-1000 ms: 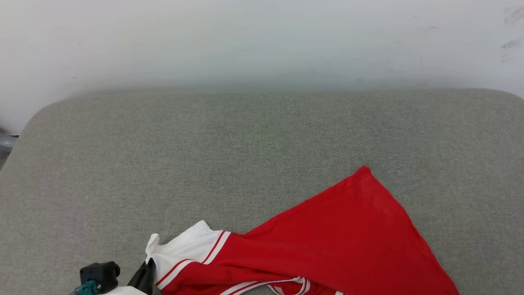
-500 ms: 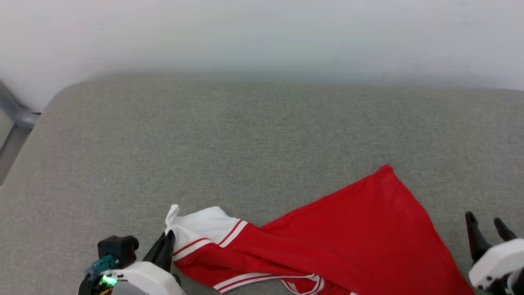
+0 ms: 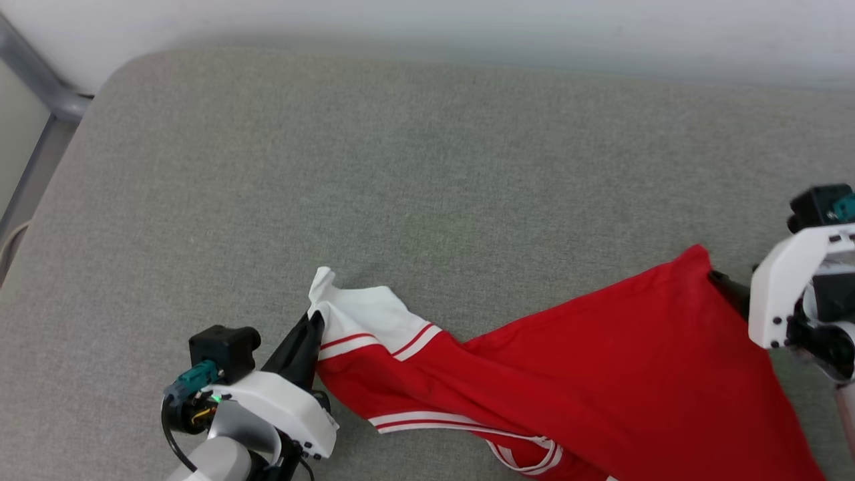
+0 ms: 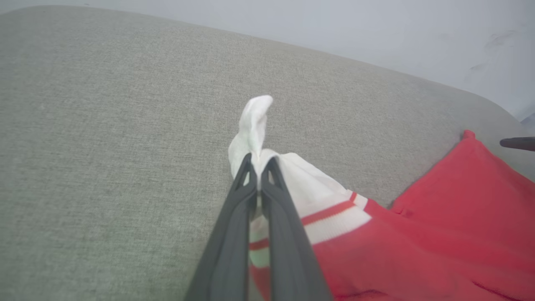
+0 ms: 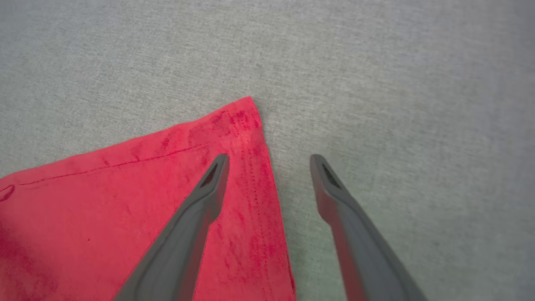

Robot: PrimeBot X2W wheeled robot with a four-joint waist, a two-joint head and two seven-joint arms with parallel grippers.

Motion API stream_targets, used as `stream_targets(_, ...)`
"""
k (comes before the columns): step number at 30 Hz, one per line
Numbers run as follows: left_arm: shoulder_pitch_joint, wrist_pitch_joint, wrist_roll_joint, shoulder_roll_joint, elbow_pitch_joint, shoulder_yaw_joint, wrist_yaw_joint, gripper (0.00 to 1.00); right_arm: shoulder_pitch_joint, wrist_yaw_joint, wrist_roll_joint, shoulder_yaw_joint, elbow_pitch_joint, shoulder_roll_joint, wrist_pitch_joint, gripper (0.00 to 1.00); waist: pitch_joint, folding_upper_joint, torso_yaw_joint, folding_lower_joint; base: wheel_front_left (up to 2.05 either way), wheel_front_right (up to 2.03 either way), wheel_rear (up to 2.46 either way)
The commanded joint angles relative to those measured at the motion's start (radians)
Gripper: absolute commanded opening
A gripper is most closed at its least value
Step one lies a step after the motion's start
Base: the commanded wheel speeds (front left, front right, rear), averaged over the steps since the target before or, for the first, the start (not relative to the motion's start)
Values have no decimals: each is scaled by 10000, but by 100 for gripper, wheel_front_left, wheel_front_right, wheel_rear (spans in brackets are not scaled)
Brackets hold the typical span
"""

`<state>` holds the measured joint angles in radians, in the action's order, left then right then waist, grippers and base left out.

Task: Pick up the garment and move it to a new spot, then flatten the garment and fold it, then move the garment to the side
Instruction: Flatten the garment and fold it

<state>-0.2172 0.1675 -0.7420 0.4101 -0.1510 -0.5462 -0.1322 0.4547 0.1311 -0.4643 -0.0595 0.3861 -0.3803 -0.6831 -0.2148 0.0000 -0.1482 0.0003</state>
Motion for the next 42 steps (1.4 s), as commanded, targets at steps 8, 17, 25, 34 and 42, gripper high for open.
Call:
stream_targets(8,-583,290,29,-201,-200,15,217,0,1386,-8,-355,-1490,899,-317,-745,100,-983,0,-329,-3,0,0,0)
stream_targets(17,-691,425,-71,-279,-489,16,351,0,899,9,-1447,-2870,2521,92,-1736,0,-1141,0,-311,-3,0,0,0)
stream_targets(25,-760,486,-23,-145,-629,146,247,0,1627,-8,-1963,-2661,2398,-210,-750,0,-692,0,-100,-3,0,0,0)
stream_targets(34,-2195,80,-102,384,-1050,630,435,0,2601,-9,-1997,-1617,2247,-266,844,0,-76,0,501,-3,0,0,0)
stream_targets(42,-4915,-640,-343,429,-2774,1109,773,0,4071,-12,-1154,-733,2702,113,2177,0,99,0,1142,-3,0,0,0)
